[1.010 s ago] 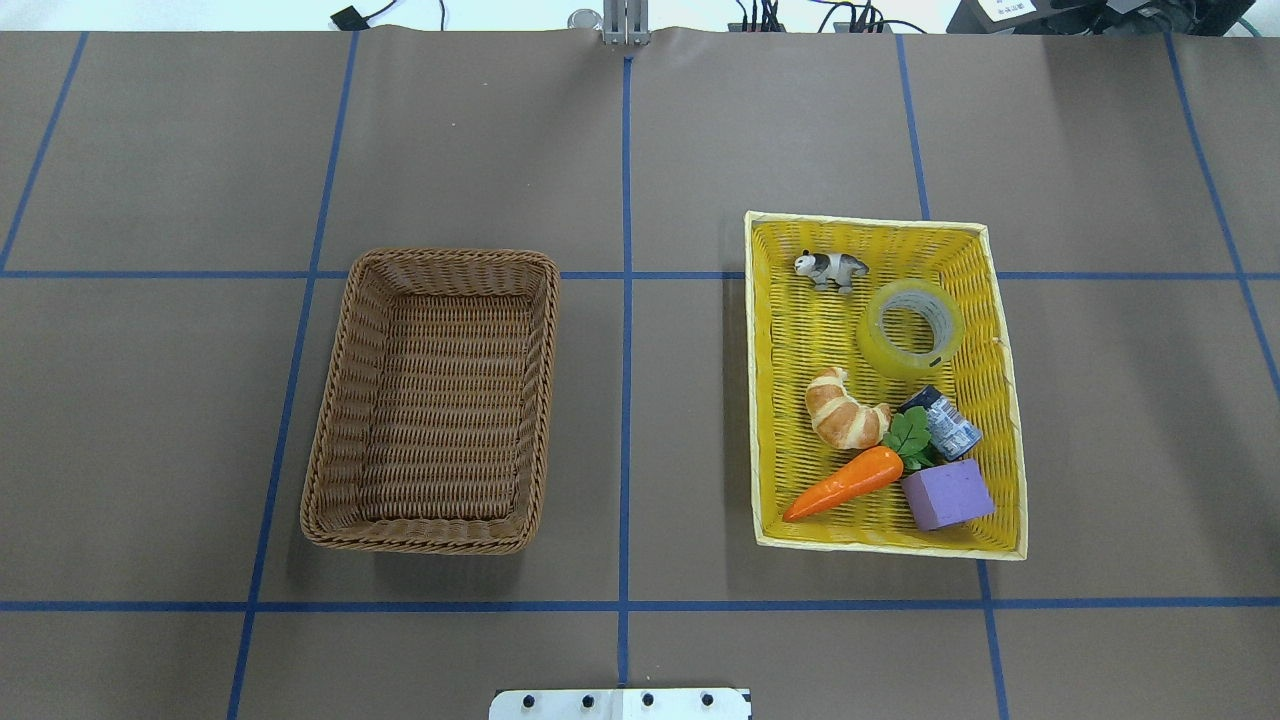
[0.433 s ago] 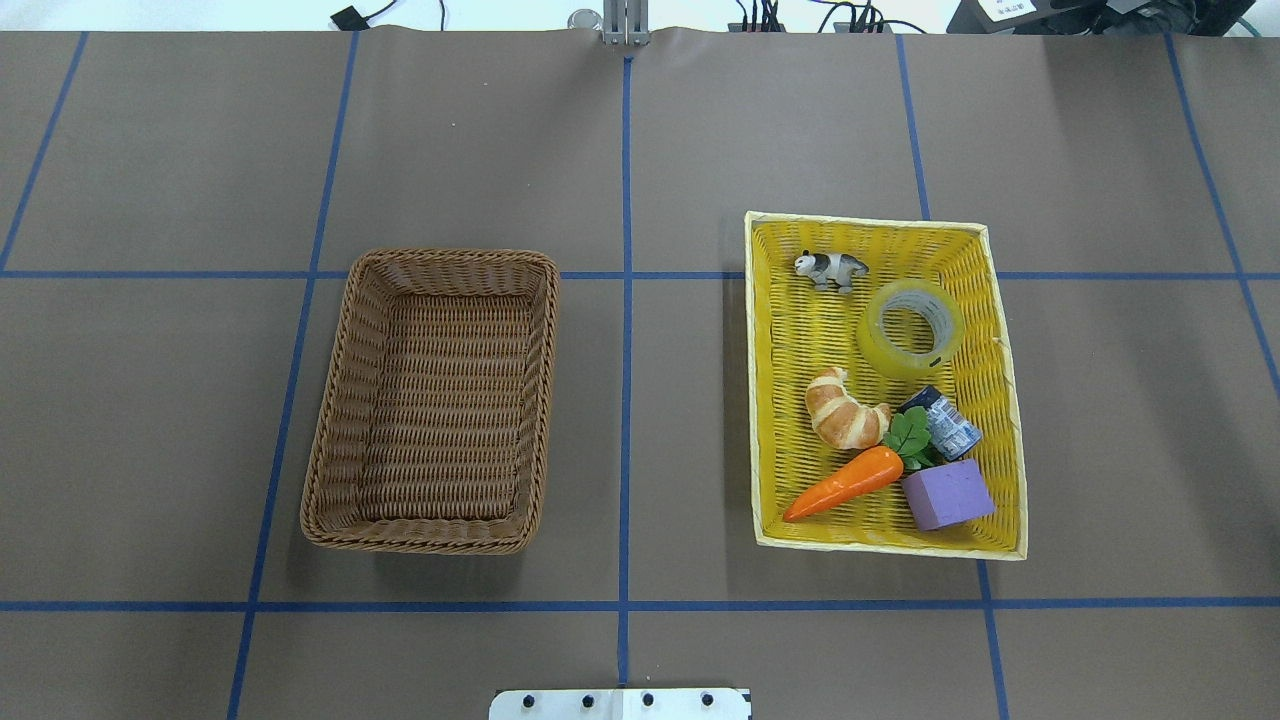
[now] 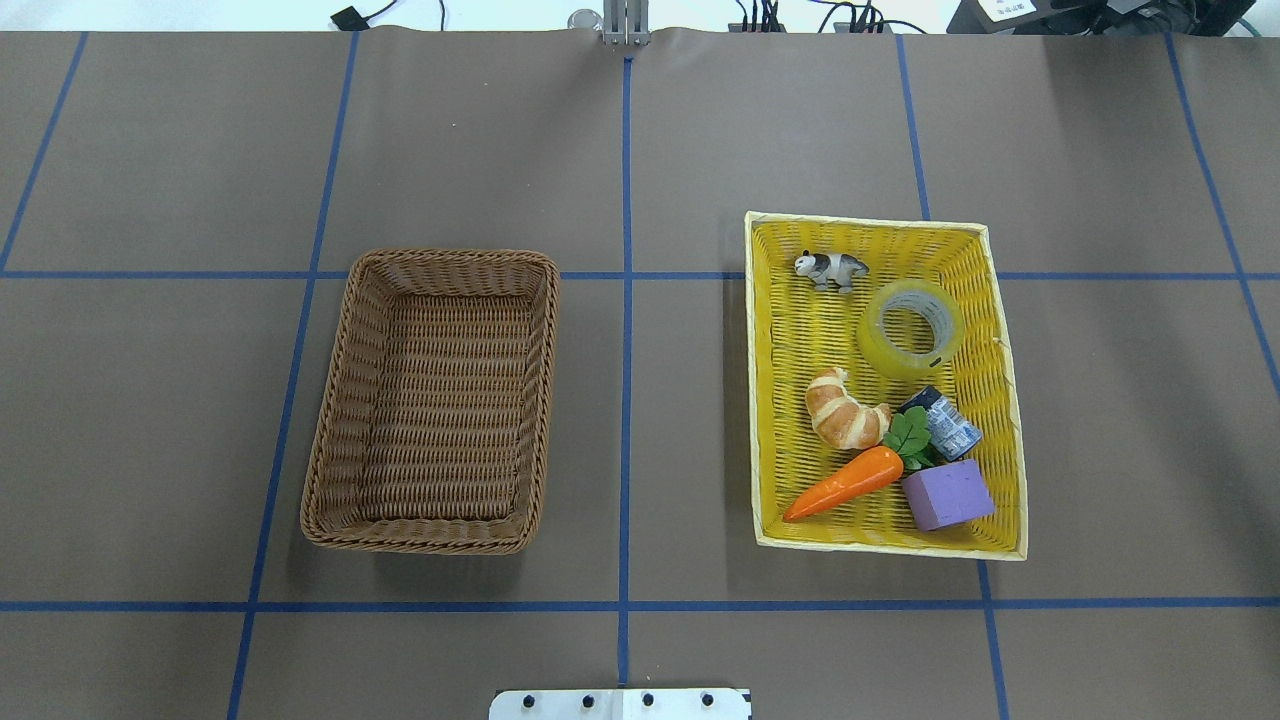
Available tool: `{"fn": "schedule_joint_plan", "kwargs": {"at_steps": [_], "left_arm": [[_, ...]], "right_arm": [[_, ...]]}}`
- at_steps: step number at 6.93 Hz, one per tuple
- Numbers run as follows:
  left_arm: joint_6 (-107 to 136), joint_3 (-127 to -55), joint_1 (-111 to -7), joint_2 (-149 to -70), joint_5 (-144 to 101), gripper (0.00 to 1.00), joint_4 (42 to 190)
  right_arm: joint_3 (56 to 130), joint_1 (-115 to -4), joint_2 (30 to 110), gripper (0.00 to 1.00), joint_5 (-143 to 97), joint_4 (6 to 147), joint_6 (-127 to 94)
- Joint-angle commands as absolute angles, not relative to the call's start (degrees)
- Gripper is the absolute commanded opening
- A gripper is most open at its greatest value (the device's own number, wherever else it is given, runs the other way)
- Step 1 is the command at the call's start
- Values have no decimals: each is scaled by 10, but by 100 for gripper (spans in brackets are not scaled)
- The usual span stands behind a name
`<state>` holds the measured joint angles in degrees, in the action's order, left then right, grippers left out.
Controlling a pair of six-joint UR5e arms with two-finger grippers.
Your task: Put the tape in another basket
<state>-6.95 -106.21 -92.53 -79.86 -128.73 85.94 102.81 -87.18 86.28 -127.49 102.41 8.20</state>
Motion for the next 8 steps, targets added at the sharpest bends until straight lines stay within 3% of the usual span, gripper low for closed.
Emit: {"fn": "schedule_joint_plan", "kwargs": {"at_steps": [1,5,8], "left_arm": [[-70,-1064,-925,-799,-1293,98,859],[-58,-1071,-924,-809,-1303,98,868],[-56,-1071,-923,-812,-1312,98,869]], "right_arm": [[1032,-862,841,100,-1294,972,79],[1034,-709,745,100,-1314,890,-112],[1022,-599,734,100,-1306,835,-140]]}}
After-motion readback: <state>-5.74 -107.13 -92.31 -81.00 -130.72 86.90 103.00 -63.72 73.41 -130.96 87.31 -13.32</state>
